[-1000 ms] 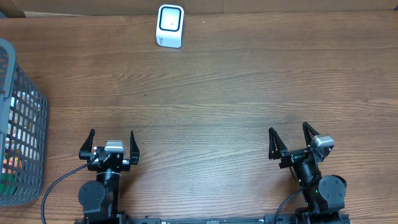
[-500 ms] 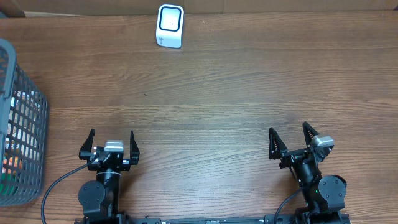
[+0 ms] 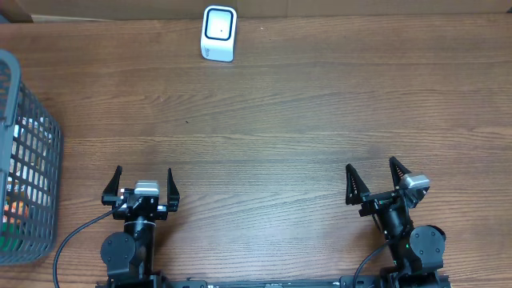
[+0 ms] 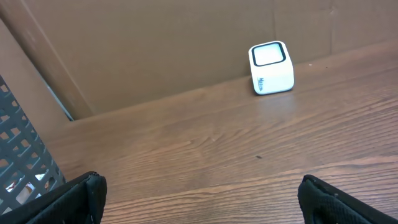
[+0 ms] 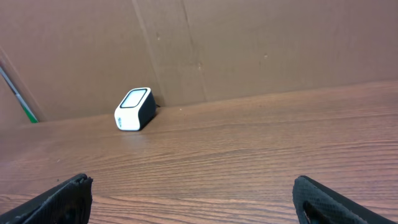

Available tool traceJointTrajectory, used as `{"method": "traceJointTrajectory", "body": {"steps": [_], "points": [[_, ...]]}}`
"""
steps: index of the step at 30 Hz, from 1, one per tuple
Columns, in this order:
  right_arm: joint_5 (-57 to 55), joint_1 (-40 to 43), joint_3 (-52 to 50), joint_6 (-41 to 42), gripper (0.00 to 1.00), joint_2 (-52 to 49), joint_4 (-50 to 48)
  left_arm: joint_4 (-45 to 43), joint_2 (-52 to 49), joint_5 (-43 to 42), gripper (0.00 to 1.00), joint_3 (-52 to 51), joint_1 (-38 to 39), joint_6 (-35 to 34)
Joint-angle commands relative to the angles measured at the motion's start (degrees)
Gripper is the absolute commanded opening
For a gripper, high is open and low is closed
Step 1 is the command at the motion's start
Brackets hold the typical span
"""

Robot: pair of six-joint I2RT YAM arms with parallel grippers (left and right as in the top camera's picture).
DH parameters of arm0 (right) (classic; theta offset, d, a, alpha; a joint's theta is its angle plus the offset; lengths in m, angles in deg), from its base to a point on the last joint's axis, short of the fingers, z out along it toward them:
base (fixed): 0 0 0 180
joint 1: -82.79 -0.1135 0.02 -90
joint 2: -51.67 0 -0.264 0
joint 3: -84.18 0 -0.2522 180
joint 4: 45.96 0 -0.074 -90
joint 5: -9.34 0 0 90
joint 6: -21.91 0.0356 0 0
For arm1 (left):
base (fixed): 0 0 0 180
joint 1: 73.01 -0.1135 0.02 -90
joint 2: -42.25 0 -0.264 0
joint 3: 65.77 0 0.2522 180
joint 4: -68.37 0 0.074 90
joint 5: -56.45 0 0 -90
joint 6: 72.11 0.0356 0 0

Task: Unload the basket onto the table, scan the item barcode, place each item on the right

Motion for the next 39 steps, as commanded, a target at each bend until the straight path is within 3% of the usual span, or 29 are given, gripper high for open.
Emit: {"method": "traceJointTrajectory", "body": {"steps": [1,17,25,33,39], "points": [[-0.70,-0.26,-0.59,-0.24,1.00,0.68,-0.24,-0.33,0.66,0.42,1.00,-0.70,0.00,1.25],[-0.70,-0.26,-0.59,-0.24,1.00,0.68,-0.24,-0.46,0.66,0.04,1.00,-0.70,0.07,1.20],[-0.70,-0.26,-0.59,-0.24,1.00,0.68,-0.24,-0.92,0.66,-1.55,1.00,1.27,0.07,-5.53],[-0.70,-0.26,-0.59,-0.24,1.00,0.68,-0.24,5.16,-1.66,-1.57,1.00,13.31,0.07,-10.08],[-0.70,-0.26,-0.59,-0.24,1.00,0.68,-0.24,14.36,-16.28,-4.94,1.00,29.51,0.07,-11.85]]}}
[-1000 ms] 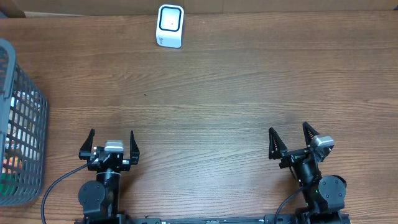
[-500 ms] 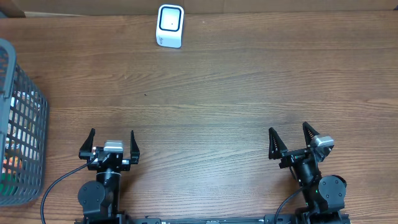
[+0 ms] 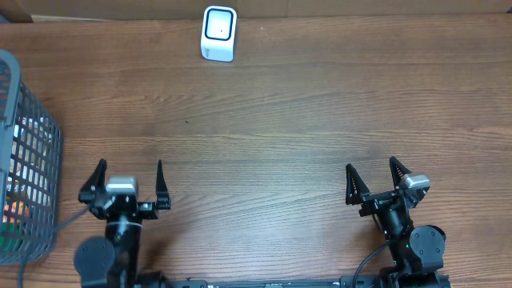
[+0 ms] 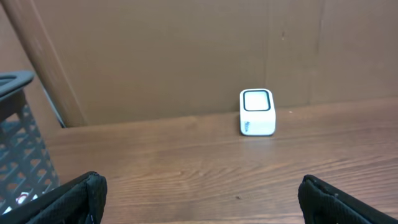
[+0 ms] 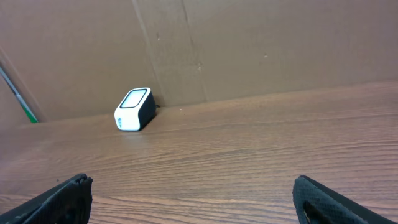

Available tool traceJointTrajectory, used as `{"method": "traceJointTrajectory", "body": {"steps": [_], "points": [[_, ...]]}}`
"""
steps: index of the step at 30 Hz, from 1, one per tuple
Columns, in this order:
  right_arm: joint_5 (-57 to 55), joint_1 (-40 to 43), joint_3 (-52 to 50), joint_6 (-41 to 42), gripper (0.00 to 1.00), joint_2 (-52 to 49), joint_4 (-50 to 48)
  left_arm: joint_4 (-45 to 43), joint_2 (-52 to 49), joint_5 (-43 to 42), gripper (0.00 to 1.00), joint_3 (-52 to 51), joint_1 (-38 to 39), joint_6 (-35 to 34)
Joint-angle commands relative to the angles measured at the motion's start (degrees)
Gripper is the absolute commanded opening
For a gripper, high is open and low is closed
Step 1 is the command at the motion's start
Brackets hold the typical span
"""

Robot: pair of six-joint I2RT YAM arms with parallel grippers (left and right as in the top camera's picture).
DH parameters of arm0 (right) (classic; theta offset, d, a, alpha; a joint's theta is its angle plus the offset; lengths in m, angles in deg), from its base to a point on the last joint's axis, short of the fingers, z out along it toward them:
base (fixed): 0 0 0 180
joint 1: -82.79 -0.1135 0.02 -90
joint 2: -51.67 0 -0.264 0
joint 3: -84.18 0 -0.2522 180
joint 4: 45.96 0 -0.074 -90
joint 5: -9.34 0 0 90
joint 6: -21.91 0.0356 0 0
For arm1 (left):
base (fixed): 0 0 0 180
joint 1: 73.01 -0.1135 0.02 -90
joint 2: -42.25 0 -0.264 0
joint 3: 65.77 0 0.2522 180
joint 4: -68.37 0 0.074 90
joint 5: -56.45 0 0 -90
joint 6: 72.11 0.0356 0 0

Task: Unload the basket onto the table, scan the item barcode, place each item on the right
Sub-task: 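Move the left gripper into the grey basket toward the green-capped jar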

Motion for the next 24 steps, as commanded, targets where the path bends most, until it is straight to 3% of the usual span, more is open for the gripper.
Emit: {"method": "traceJointTrajectory", "body": {"steps": [1,6,10,13,24], "points": [[-0.72,-0.26,-0.59,-0.24,1.00,0.66,-0.28,4.46,-9.81,-4.66,1.00,10.64,0.07,-2.01],[-0.72,-0.26,-0.59,-0.24,1.00,0.66,-0.28,21.29,-27.28,-8.07,0.99,31.80,0.07,-5.51],[-0.72,-0.26,-0.59,-0.24,1.00,0.66,-0.28,41.40,-43.87,-13.51,1.00,54.34,0.11,-6.29],[-0.72,-0.26,-0.59,-0.24,1.00,0.66,-0.28,49.90,-50.69,-16.68,1.00,62.51,0.11,-6.29],[-0.72,-0.26,-0.59,-0.24,1.00,0.66,-0.28,52.96,-63.56,-19.52,1.00,65.48,0.09,-3.89]]}}
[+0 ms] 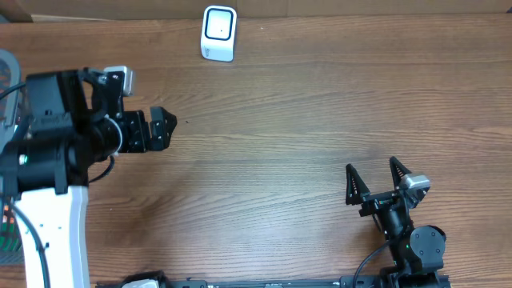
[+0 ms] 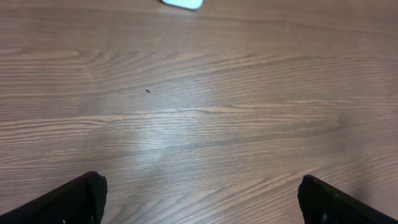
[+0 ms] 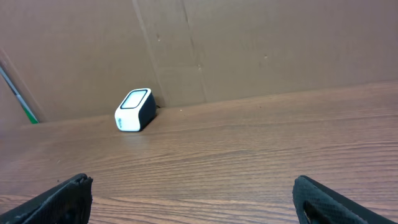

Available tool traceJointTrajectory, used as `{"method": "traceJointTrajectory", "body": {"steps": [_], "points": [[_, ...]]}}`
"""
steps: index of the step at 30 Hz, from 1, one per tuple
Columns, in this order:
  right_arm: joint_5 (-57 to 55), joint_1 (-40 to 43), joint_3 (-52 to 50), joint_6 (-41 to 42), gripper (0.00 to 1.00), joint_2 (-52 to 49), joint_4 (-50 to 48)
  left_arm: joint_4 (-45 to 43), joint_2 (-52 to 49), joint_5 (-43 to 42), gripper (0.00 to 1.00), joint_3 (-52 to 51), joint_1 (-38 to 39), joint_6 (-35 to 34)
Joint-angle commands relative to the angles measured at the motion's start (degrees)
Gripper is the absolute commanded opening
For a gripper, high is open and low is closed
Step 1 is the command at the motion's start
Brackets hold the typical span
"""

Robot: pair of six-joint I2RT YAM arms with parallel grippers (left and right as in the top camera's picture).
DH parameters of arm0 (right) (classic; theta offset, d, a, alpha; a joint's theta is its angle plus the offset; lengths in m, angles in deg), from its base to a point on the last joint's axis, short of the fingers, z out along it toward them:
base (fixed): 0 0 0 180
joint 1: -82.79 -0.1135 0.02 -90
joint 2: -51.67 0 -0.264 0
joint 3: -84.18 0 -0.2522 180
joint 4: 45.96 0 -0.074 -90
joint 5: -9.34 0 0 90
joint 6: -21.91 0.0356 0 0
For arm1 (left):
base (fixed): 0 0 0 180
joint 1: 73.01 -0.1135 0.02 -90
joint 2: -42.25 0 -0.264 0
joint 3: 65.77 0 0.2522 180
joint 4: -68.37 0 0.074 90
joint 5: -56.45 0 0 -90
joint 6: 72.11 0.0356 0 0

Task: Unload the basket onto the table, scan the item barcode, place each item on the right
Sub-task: 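Move the left gripper into the grey basket toward the green-capped jar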

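Note:
The white barcode scanner [image 1: 218, 32] stands at the table's far edge, its dark window facing up. It also shows in the right wrist view as the scanner [image 3: 134, 110], and only its lower edge [image 2: 183, 3] shows in the left wrist view. My left gripper [image 1: 162, 128] is raised high over the left half of the table, open, with bare wood between its fingertips [image 2: 84, 198]. My right gripper [image 1: 373, 182] rests open near the front edge, holding nothing. No item with a barcode can be made out.
A grey wire basket [image 1: 5, 62] sits at the left table edge, mostly hidden behind my raised left arm; something orange shows in its lower part [image 1: 6, 214]. A brown cardboard wall [image 3: 249, 43] backs the table behind the scanner.
My left arm has gone from low near the front edge to high over the table's left side, its camera now looking down at the wood. The right arm has not moved.
Both grippers were open and low at the front edge, facing the scanner. Then the left one stood further left, nearer the basket, still open. Now it is raised and tipped downward over the left half of the table; the right one stays put.

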Motion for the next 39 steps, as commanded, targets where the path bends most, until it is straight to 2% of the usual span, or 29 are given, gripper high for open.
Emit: {"method": "traceJointTrajectory", "body": {"steps": [1,4,7,11,14,20,21,22,27,34,39], "points": [[-0.70,-0.28,-0.59,-0.22,1.00,0.46,-0.24,-0.83,-2.82,-2.97,1.00,3.56,0.07,1.27],[-0.70,-0.28,-0.59,-0.22,1.00,0.46,-0.24,-0.61,-4.09,-2.84,1.00,8.81,-0.61,0.52],[-0.70,-0.28,-0.59,-0.22,1.00,0.46,-0.24,-0.44,-5.73,-2.86,1.00,17.22,-3.26,-3.48],[-0.70,-0.28,-0.59,-0.22,1.00,0.46,-0.24,-0.44,-6.91,-1.95,1.00,27.80,-10.03,-6.58],[-0.70,-0.28,-0.59,-0.22,1.00,0.46,-0.24,-0.07,-6.88,3.82,1.00,30.84,-16.76,-12.31],[-0.70,-0.31,-0.59,-0.22,1.00,0.46,-0.24,4.22,-9.22,17.94,1.00,30.58,-33.38,-22.08],[-0.70,-0.31,-0.59,-0.22,1.00,0.46,-0.24,4.92,-9.70,18.43,1.00,30.49,-34.82,-22.40],[-0.70,-0.31,-0.59,-0.22,1.00,0.46,-0.24,7.80,-11.69,19.74,1.00,30.29,-39.43,-23.80],[-0.70,-0.31,-0.59,-0.22,1.00,0.46,-0.24,12.79,-17.14,22.43,1.00,28.02,-47.78,-25.35],[-0.70,-0.31,-0.59,-0.22,1.00,0.46,-0.24,11.10,-20.90,27.02,1.00,17.55,-53.37,-24.17],[-0.70,-0.31,-0.59,-0.22,1.00,0.46,-0.24,8.63,-24.79,32.63,1.00,11.52,-54.01,-20.11]]}}
